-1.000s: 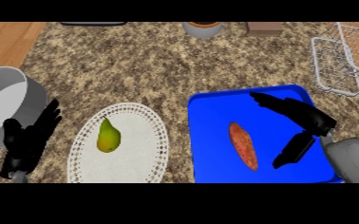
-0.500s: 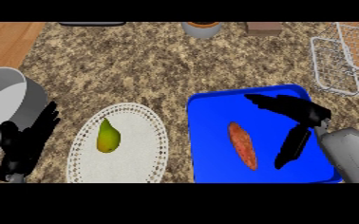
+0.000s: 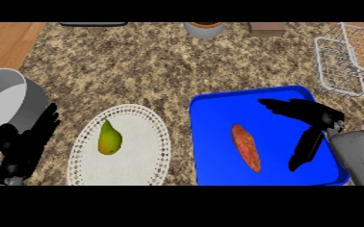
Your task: Pick the sweet potato from the tray and place it in the tiered basket
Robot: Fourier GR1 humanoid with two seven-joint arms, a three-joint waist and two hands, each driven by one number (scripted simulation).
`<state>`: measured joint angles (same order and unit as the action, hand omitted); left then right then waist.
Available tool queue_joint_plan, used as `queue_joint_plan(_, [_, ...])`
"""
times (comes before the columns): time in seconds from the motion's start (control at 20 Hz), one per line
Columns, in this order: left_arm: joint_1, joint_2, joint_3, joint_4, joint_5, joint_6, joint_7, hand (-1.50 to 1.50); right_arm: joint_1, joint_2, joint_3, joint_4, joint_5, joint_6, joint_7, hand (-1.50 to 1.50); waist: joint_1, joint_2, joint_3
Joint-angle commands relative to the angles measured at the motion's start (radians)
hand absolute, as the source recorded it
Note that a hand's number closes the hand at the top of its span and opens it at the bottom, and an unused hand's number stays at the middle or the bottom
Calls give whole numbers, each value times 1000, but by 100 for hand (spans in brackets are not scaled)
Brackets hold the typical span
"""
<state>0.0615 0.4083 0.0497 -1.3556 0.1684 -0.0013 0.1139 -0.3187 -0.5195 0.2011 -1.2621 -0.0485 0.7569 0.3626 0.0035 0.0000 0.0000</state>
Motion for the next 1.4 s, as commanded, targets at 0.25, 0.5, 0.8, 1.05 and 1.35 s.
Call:
queue_joint_plan(0.25, [15,-64,30,-27,-62,-16,9,0,39,104,-54,44,122,35,-61,-150,0,0,0])
queue_joint_plan(0.5, [-53,-62,71,52,-85,-44,1,0,25,116,-119,55,128,72,-70,-150,-2,0,0])
queue_joint_plan(0.8, [-45,-84,87,18,-113,-59,35,0,17,180,-99,120,254,53,-162,-150,-1,0,0])
queue_joint_plan(1.05, [-13,-64,120,-72,-74,-96,97,0,63,265,-95,-7,234,18,-43,-150,-4,-2,0])
queue_joint_plan(1.35, [-12,-105,117,-13,-133,-95,8,0,11,271,-107,164,329,8,-168,-150,1,0,0])
